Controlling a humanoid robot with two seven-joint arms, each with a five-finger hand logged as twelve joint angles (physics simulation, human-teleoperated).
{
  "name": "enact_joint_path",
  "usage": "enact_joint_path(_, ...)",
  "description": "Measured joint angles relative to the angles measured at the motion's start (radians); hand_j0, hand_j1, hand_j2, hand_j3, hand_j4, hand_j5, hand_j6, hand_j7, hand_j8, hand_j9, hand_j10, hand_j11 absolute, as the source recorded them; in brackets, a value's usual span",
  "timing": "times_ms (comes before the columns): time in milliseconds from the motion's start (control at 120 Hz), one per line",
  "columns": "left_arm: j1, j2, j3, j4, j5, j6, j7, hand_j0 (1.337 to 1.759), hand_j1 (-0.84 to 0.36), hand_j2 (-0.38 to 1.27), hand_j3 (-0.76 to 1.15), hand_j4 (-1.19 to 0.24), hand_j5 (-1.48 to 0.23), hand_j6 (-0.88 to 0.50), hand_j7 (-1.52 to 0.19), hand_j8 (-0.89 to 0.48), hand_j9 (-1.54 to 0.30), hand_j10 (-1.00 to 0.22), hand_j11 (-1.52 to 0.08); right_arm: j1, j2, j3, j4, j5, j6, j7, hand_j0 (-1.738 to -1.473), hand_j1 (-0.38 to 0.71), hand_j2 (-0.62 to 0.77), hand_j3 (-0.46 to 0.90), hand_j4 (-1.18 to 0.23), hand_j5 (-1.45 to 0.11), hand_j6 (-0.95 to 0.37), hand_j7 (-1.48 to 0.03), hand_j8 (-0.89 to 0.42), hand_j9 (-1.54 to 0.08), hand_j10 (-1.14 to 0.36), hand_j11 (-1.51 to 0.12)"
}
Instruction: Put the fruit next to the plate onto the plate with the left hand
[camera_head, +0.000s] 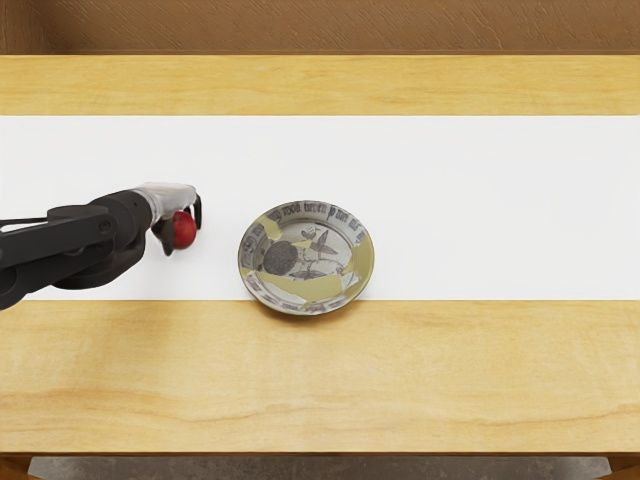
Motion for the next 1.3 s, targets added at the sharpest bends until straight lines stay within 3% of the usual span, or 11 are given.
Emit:
enact_joint_path(17,0.000,0.000,0.000,0.000,0.000,-0.001,0.000,1.644,-0.50,0.66,0.00,-0.46,-0.95,-0.28,-0.93,-0.34,-0.93,-0.65,-0.93,0.000,0.000,0.000,0.000,0.000,0.000,0.000,-1.658,-0.33,0.00,0.00,-0.01,-0.02,-0.01,-0.02,-0.01,-0.02,-0.01,-0.02)
enact_joint_path(150,0.000,0.000,-0.002,-0.001,-0.004,0.002,0.000,1.646,-0.42,0.48,0.00,-0.49,-0.94,-0.31,-0.92,-0.36,-0.93,-0.66,-0.93,0.000,0.000,0.000,0.000,0.000,0.000,0.000,-1.658,-0.33,0.00,0.00,-0.01,-0.02,-0.01,-0.02,-0.01,-0.02,-0.01,-0.02)
enact_joint_path(533,-0.013,0.003,-0.014,-0.002,-0.045,0.001,-0.001,1.652,-0.35,0.40,0.00,-0.55,-0.93,-0.36,-0.93,-0.41,-0.93,-0.68,-0.93,0.000,0.000,0.000,0.000,0.000,0.000,0.000,-1.658,-0.33,0.00,0.00,-0.01,-0.02,-0.01,-0.02,-0.01,-0.02,-0.01,-0.02)
enact_joint_path(650,-0.009,0.006,-0.067,-0.003,-0.085,0.000,-0.001,1.652,-0.34,0.40,0.00,-0.55,-0.93,-0.36,-0.93,-0.41,-0.93,-0.68,-0.94,0.000,0.000,0.000,0.000,0.000,0.000,0.000,-1.658,-0.33,0.00,0.00,-0.01,-0.02,-0.01,-0.02,-0.01,-0.02,-0.01,-0.02)
enact_joint_path(800,-0.018,0.014,-0.151,-0.005,-0.206,-0.003,-0.001,1.653,-0.35,0.40,0.00,-0.55,-0.93,-0.37,-0.92,-0.41,-0.93,-0.68,-0.93,0.000,0.000,0.000,0.000,0.000,0.000,0.000,-1.658,-0.33,0.00,0.00,-0.01,-0.02,-0.01,-0.02,-0.01,-0.02,-0.01,-0.02)
enact_joint_path(1033,-0.016,0.034,-0.310,-0.004,-0.512,-0.020,-0.001,1.654,-0.33,0.41,0.00,-0.56,-0.93,-0.38,-0.91,-0.43,-0.92,-0.68,-0.92,0.000,0.000,0.000,0.000,0.000,0.000,0.000,-1.658,-0.33,0.00,0.00,-0.01,-0.02,-0.01,-0.02,-0.01,-0.02,-0.01,-0.02)
enact_joint_path(1300,-0.015,0.023,-0.431,-0.003,-0.734,-0.150,-0.001,1.655,-0.34,0.42,0.00,-0.55,-0.94,-0.38,-0.90,-0.42,-0.91,-0.68,-0.91,0.000,0.000,0.000,0.000,0.000,0.000,0.000,-1.658,-0.33,0.00,0.00,-0.01,-0.02,-0.01,-0.02,-0.01,-0.02,-0.01,-0.02)
